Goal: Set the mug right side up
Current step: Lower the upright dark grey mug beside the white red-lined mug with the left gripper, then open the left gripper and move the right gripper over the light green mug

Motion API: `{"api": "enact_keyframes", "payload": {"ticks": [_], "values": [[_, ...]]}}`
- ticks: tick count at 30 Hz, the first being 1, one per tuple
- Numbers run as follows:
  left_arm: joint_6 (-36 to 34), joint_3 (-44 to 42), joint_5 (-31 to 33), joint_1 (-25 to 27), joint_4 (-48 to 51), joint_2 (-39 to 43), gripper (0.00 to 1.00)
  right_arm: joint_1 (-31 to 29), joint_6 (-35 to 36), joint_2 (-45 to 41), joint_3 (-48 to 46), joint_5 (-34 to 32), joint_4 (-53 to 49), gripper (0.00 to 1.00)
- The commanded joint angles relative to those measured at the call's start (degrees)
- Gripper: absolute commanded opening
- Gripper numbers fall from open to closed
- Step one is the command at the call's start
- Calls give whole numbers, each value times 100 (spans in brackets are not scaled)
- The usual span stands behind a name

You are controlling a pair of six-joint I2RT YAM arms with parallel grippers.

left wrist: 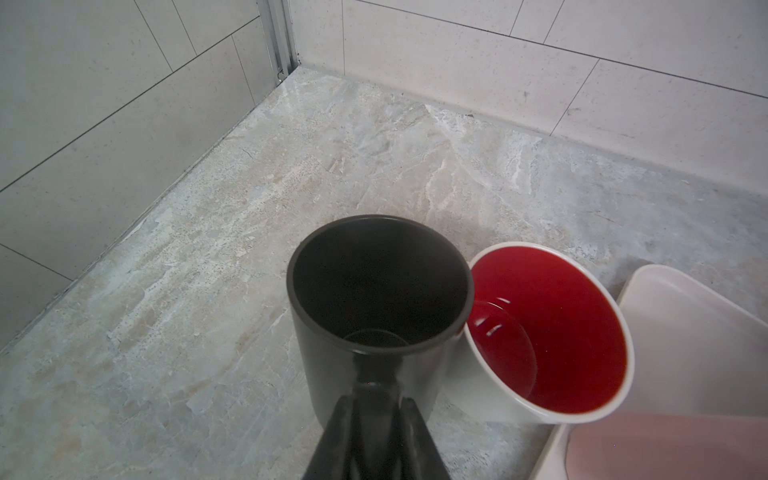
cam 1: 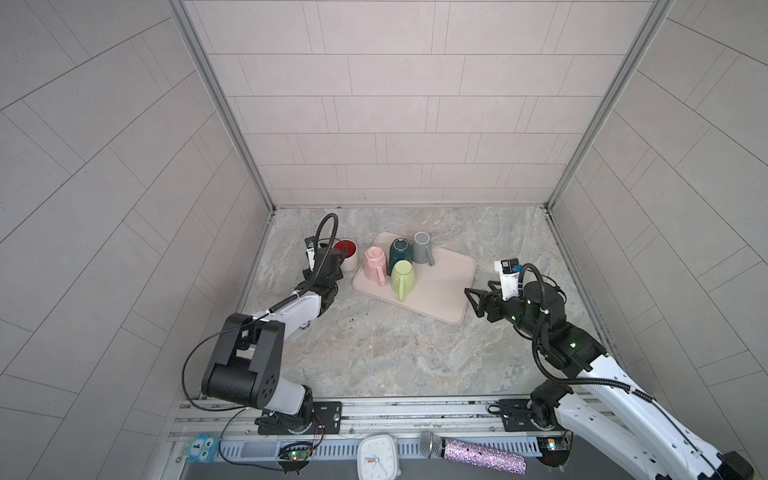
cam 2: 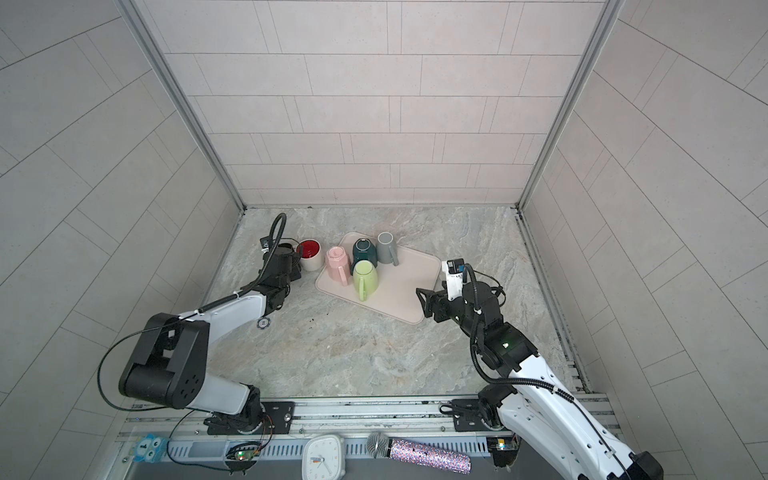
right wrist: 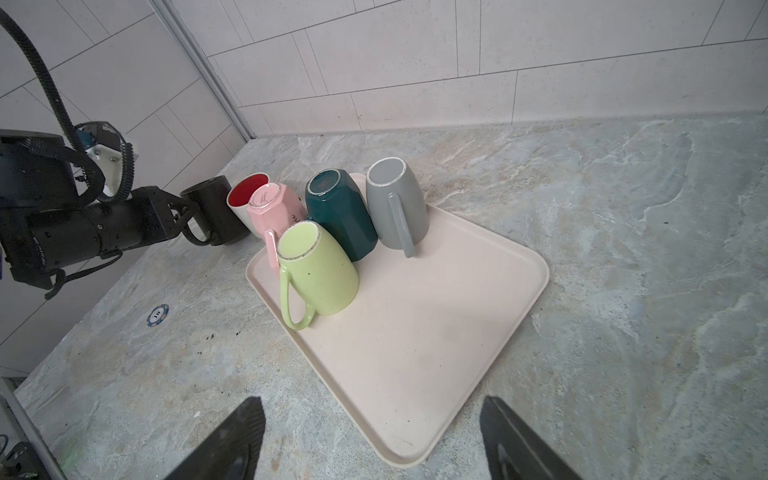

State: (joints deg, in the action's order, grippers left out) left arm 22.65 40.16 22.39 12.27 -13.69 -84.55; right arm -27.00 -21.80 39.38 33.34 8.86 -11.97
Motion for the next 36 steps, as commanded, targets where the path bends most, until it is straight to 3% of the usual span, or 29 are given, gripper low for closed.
{"api": "enact_keyframes", "payload": {"ticks": [1, 6, 13, 19, 24, 31, 36], "values": [[106, 20, -129, -2, -178, -72, 5, -7, 60, 12, -8, -68, -145, 83], [166, -62, -141, -6, -242, -185, 20, 1, 44, 59, -5, -105, -257, 84], [313, -123, -279, -3, -361, -230, 58, 9, 21, 241, 179, -479, -710, 84], [416, -239, -488, -6, -371, -84, 80, 20, -78, 323, 174, -384, -698, 86], [448, -351, -741, -1, -326, 186, 92, 14, -136, 459, 181, -253, -712, 86], [442, -471, -1080, 8, 327, 677, 100, -31, -295, 1119, 451, 381, -619, 86], [396, -648, -1303, 49, 992, 1315, 100, -385, -343, 1750, 649, 325, -477, 88]]}}
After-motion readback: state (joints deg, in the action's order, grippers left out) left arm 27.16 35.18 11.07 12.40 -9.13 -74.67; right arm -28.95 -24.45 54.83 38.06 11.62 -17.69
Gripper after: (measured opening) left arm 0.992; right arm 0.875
